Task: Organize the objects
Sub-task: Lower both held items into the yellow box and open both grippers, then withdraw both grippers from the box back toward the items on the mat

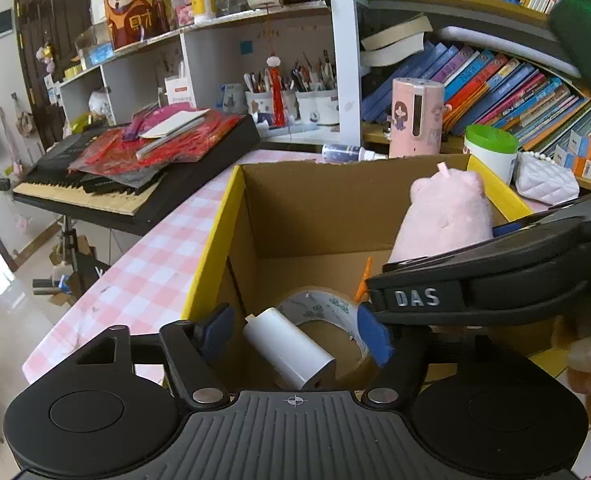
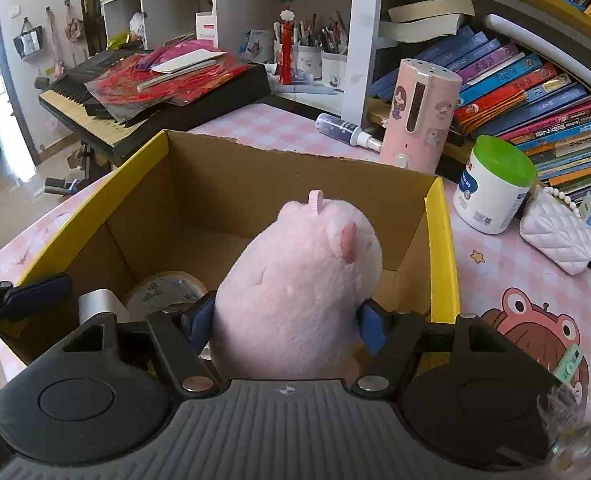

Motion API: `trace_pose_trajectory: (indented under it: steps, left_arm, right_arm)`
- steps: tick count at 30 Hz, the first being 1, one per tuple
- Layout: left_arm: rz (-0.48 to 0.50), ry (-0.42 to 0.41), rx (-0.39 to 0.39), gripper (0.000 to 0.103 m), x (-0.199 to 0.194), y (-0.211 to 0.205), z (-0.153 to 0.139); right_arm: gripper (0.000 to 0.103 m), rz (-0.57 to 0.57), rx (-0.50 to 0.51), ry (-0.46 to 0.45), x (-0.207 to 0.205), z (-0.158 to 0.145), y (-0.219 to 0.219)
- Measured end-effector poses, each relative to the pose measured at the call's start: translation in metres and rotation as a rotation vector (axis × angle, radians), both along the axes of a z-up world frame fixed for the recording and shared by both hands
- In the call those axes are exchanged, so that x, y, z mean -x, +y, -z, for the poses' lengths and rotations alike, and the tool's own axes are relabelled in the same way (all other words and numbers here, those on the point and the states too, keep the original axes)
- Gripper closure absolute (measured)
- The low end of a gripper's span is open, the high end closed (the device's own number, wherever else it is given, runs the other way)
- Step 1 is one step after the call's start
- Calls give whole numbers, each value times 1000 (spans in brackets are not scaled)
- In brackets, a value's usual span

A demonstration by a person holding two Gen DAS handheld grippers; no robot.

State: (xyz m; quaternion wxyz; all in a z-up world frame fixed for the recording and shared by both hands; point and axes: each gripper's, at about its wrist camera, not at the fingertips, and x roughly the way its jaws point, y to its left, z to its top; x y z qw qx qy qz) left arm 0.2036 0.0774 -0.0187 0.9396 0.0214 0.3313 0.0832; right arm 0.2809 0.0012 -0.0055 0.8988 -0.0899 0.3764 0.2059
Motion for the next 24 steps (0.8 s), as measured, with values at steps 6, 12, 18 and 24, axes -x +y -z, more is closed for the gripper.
trace_pose_trajectory:
  steps: [6,12,18,24]
  left_arm:
    - [1,-39,4,15,9,-2,-7]
    - [-7,-63,42,12,20,1,-15]
    - [-18,-97,79,8,36,6,-23]
    - [-65,-130,104,5,55,14,-28]
  right_arm:
    - [24,3,-22,-10,3,-4,1]
    - [18,14,-65,-62,18,-20,-3]
    - [16,45,-99,-95,36,-34,-11]
    - [12,100,-119,-147,62,-46,-23]
